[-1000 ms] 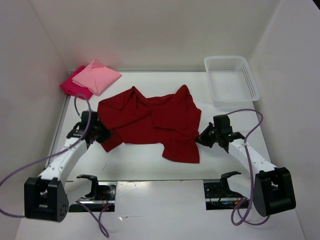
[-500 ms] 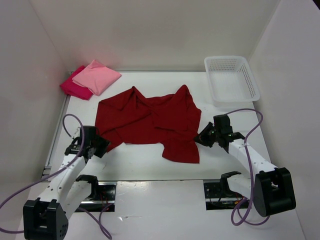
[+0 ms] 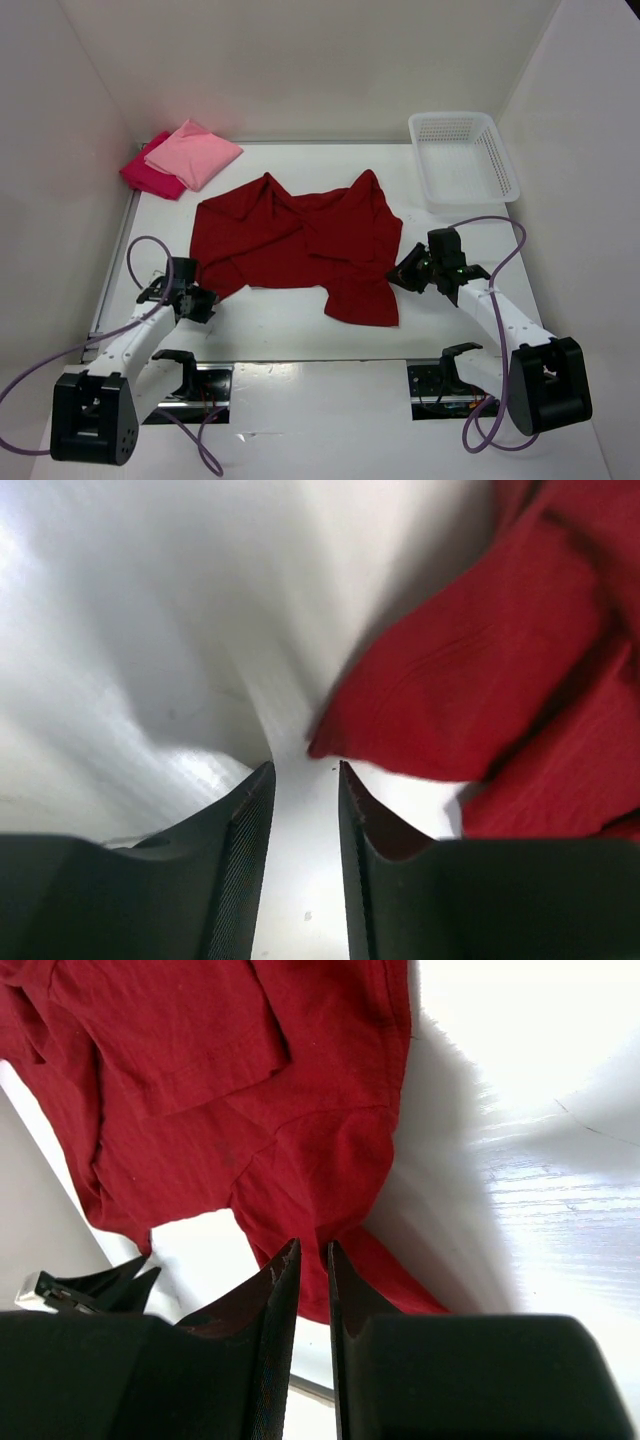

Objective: Fold and stack the t-shirts
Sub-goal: Flatten out the tshirt

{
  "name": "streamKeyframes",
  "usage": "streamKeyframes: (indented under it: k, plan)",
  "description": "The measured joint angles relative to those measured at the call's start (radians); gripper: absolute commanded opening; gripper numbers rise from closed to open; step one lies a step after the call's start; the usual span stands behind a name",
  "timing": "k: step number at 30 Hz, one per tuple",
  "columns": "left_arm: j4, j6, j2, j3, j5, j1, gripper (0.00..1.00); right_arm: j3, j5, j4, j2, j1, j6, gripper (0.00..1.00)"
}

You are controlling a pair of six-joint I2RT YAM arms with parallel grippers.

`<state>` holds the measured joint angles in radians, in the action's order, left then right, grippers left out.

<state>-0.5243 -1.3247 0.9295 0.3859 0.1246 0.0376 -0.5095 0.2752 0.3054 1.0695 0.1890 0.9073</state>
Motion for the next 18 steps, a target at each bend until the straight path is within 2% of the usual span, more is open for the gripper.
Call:
streamKeyframes:
  k: [10,14,18]
  plan:
    - [0.050,-0.044,0.094,0.035,0.014,-0.002,0.41,-0.031,0.005,0.001,-0.003,0.000,-0.015,0.22]
    - [0.053,-0.045,0.068,0.029,0.029,-0.002,0.41,-0.033,0.010,0.002,-0.006,0.000,-0.020,0.22]
    - [0.054,-0.047,0.004,0.005,0.035,-0.006,0.35,-0.033,0.011,0.002,-0.006,0.000,-0.027,0.22]
